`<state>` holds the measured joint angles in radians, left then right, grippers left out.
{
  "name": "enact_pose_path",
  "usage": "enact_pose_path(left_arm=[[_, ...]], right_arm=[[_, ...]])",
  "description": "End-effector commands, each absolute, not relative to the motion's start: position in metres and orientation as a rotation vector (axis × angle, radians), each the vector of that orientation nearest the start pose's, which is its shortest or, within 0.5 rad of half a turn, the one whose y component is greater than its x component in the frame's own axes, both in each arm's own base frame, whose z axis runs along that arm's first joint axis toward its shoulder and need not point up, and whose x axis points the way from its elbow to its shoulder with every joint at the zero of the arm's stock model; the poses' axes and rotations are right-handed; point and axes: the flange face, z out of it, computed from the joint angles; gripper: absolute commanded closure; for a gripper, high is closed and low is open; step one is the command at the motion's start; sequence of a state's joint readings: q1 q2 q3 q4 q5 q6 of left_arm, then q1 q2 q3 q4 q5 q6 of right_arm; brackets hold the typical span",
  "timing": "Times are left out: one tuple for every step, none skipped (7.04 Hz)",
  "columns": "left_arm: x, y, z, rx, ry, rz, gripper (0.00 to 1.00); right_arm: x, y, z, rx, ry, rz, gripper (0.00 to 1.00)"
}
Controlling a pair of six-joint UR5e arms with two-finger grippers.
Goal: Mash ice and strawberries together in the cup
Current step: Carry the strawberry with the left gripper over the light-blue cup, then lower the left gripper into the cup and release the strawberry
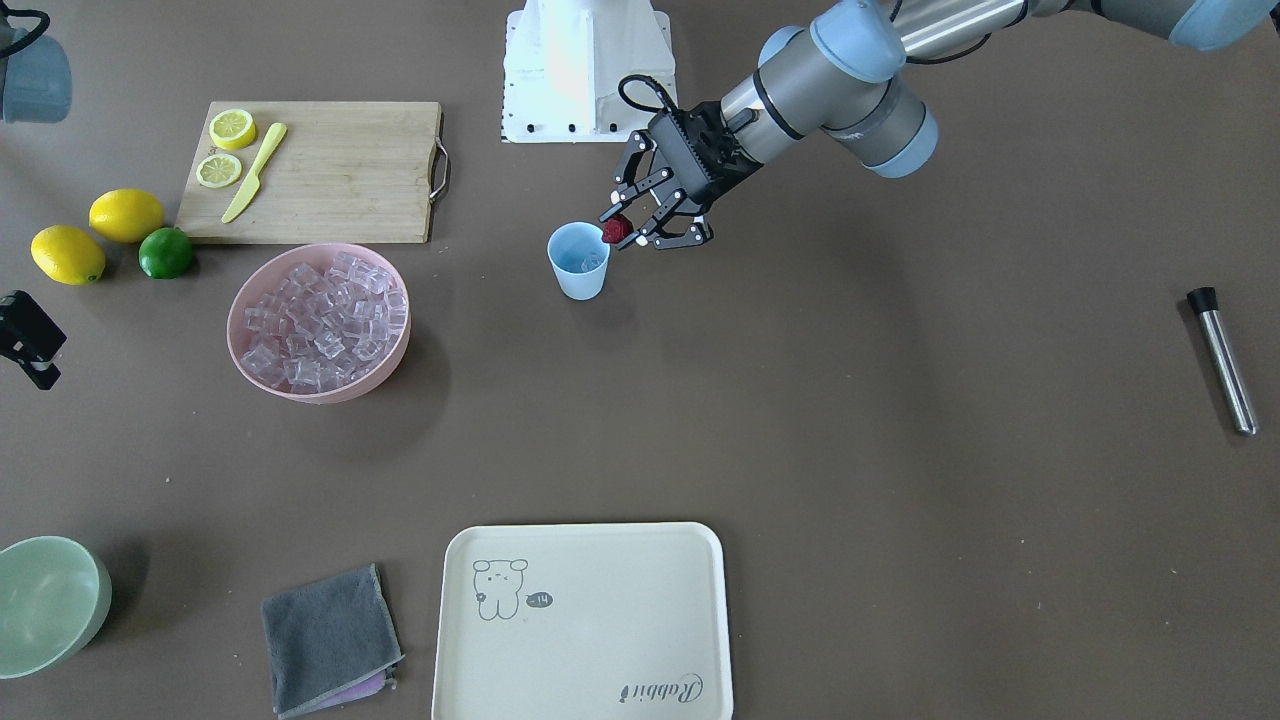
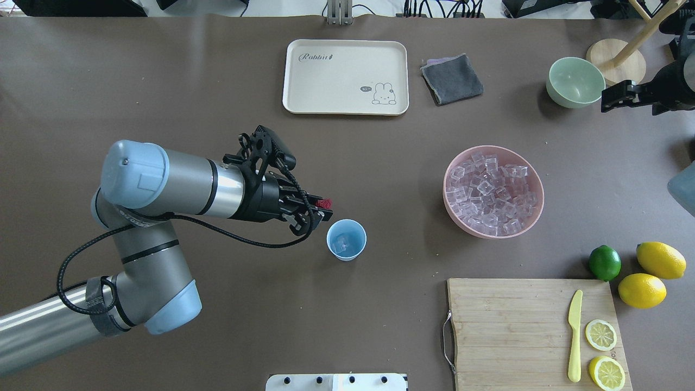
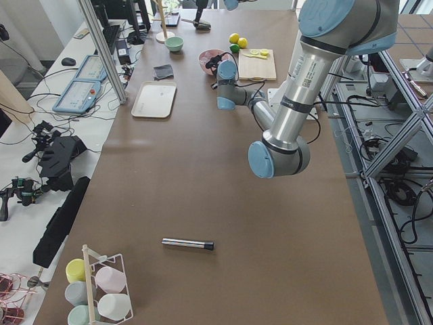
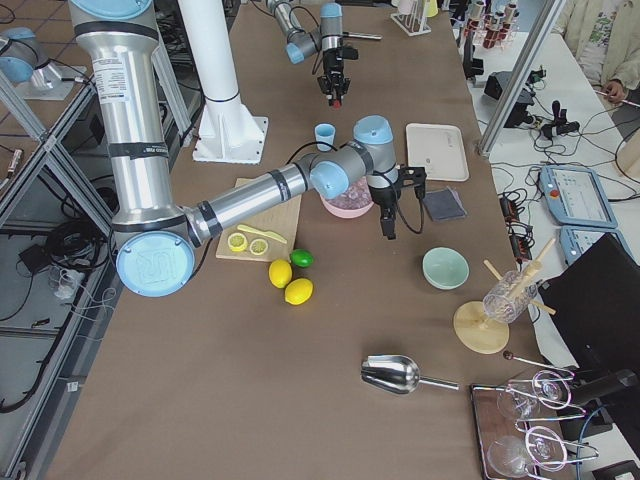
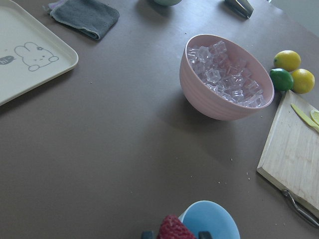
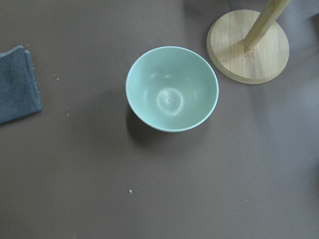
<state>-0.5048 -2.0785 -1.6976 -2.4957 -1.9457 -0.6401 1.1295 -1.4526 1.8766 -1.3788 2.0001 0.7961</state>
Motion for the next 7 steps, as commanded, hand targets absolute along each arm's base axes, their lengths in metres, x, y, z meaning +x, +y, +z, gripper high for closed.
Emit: enact_pose_path(left_arm=[[0.512,-0.37,0.196,0.807,1.374,0.624,1.0],[0.517,-0.373,0.199,0.806,1.368,0.625,1.0],[0.523,-0.376,0.198,0.802,1.363,0.626,1.0],[0.526,-0.379,0.199,0.801,1.36,0.625,1.0],[0.528,-0.381,0.189,0.815,1.357,0.614,1.0],[0.536,-0.388,0.201,0.815,1.329,0.597,1.0],[0.539,-0.389,0.205,0.809,1.321,0.598,1.0]], right_arm=[[-0.149,-0.529,0.442,0.249,-0.687,0.208,0.0],[-0.15,-0.53,0.445,0.243,-0.685,0.207,0.0],[-0.154,-0.53,0.446,0.24,-0.686,0.203,0.0],[-0.154,-0.53,0.445,0.241,-0.687,0.203,0.0],[-0.154,-0.53,0.445,0.24,-0.686,0.203,0.0],[-0.155,-0.53,0.446,0.24,-0.686,0.202,0.0],[-0.155,-0.53,0.446,0.24,-0.686,0.2,0.0]])
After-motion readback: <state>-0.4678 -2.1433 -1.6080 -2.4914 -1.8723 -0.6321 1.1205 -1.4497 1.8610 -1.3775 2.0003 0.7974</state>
